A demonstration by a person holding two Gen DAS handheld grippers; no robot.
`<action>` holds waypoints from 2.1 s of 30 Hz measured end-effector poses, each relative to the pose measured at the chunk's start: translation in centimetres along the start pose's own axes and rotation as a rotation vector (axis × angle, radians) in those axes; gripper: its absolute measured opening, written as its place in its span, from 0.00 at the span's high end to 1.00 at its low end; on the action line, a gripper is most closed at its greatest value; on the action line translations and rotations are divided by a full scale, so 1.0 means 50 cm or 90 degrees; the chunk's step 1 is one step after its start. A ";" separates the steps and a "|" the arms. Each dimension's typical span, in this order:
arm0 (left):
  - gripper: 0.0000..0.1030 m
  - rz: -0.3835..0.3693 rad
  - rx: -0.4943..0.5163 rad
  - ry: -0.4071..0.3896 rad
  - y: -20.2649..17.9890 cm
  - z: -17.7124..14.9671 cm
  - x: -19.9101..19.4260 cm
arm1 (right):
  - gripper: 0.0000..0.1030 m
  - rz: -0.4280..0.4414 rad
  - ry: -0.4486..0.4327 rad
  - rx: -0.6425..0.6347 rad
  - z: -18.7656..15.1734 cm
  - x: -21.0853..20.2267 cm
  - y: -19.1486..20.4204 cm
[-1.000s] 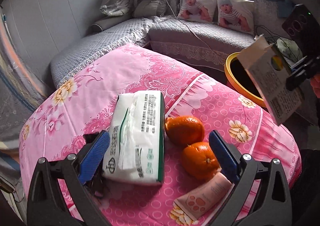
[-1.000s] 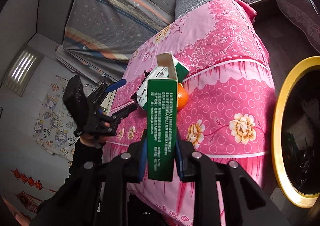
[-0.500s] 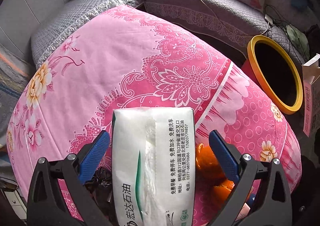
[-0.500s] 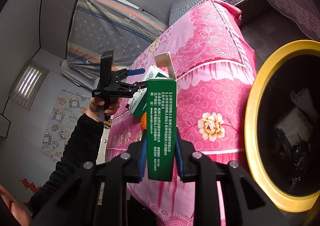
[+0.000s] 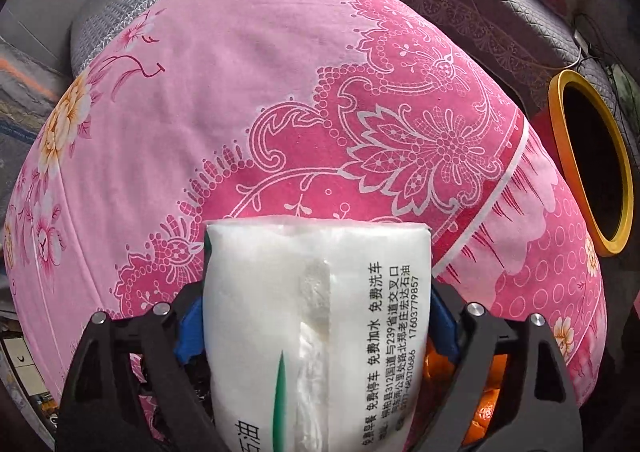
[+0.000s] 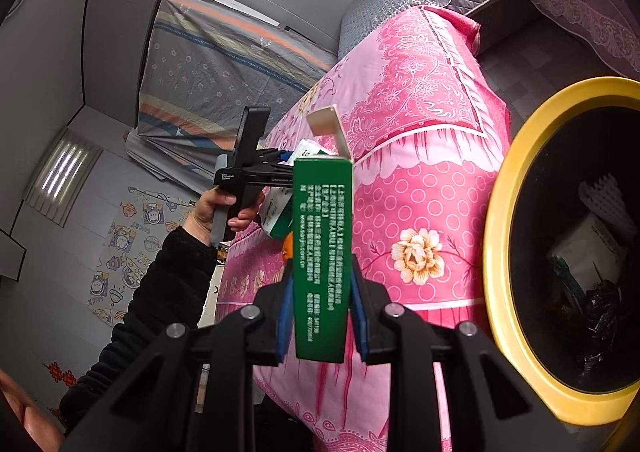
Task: Collect trash
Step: 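Carry the tissue pack with the left tool over the bin while the right tool carries the box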
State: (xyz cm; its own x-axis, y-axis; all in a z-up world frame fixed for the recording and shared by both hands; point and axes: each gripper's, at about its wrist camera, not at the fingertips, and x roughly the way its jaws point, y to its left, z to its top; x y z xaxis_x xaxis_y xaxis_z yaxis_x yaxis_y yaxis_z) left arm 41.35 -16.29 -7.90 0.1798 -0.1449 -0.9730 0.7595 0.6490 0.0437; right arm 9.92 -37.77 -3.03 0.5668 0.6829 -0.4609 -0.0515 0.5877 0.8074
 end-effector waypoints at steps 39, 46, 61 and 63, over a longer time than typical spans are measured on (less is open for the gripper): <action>0.28 0.057 -0.197 -0.569 -0.215 -0.340 -0.446 | 0.78 -0.033 -0.066 -0.057 -0.013 -0.008 0.099; 0.28 0.031 -0.157 -0.567 -0.303 -0.290 -0.438 | 0.78 -0.064 -0.127 -0.036 -0.003 -0.073 0.045; 0.28 0.004 -0.023 -0.560 -0.512 -0.144 -0.395 | 0.78 -0.207 -0.230 0.028 -0.019 -0.187 -0.113; 0.28 -0.005 -0.010 -0.555 -0.534 -0.126 -0.383 | 0.78 -0.222 -0.237 0.041 -0.023 -0.197 -0.136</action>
State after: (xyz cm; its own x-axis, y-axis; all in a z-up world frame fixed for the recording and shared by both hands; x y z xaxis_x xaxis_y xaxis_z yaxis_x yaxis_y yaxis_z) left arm 13.68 -26.15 8.11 0.5940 -0.6649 -0.4529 0.7553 0.6548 0.0293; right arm 3.75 -47.99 -4.39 0.7958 0.2437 -0.5543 0.2370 0.7170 0.6556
